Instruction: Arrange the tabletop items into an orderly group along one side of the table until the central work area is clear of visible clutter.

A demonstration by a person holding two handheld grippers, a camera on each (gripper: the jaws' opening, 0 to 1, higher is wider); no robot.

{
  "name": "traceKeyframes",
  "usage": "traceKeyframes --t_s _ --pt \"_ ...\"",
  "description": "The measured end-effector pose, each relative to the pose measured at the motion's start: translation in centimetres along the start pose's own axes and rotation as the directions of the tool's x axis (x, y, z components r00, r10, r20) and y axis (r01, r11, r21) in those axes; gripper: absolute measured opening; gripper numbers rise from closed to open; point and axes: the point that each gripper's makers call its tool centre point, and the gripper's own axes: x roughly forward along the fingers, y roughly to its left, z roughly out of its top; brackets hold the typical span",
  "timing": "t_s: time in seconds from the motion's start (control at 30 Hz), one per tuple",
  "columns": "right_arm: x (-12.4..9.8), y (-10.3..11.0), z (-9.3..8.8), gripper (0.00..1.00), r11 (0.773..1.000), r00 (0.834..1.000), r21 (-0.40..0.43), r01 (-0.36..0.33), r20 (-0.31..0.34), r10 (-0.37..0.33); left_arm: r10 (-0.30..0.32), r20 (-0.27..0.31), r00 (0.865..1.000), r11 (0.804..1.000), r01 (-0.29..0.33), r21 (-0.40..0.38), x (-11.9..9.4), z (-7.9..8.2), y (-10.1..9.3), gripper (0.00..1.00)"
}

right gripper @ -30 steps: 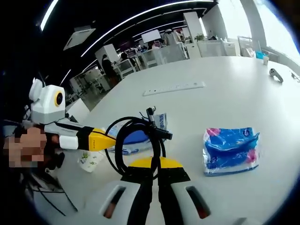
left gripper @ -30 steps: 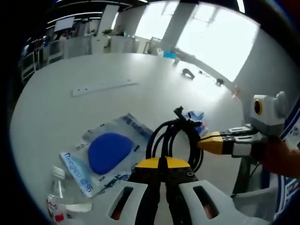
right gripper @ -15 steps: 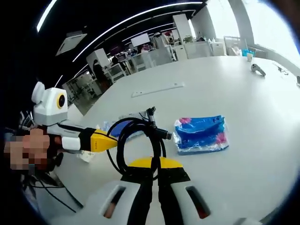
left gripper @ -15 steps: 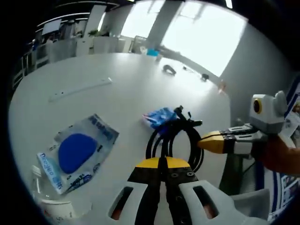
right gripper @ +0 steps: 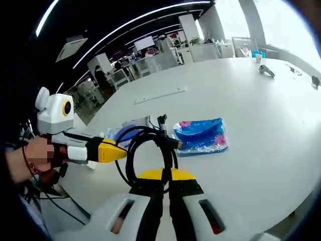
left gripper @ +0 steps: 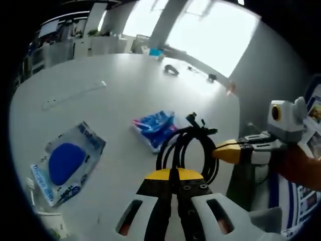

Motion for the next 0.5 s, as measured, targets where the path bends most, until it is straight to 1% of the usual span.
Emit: traceKeyframes --t_s 0.2,0.5 --pt "-0.4 -0.9 -0.7 0.00 1.000 0.999 0.016 -0.003 -0.032 0.003 -0.004 -0.027 1.000 1.000 0.004 -0.009 0.8 -0.5 -0.7 0.00" --pt "-0.2 -1.9 -1.9 0.00 0.998 0.996 0.053 -0.014 -0.085 0.019 -0.008 -0.075 0.997 0.999 0.006 -0.034 2.1 -1.6 -0.9 0.00"
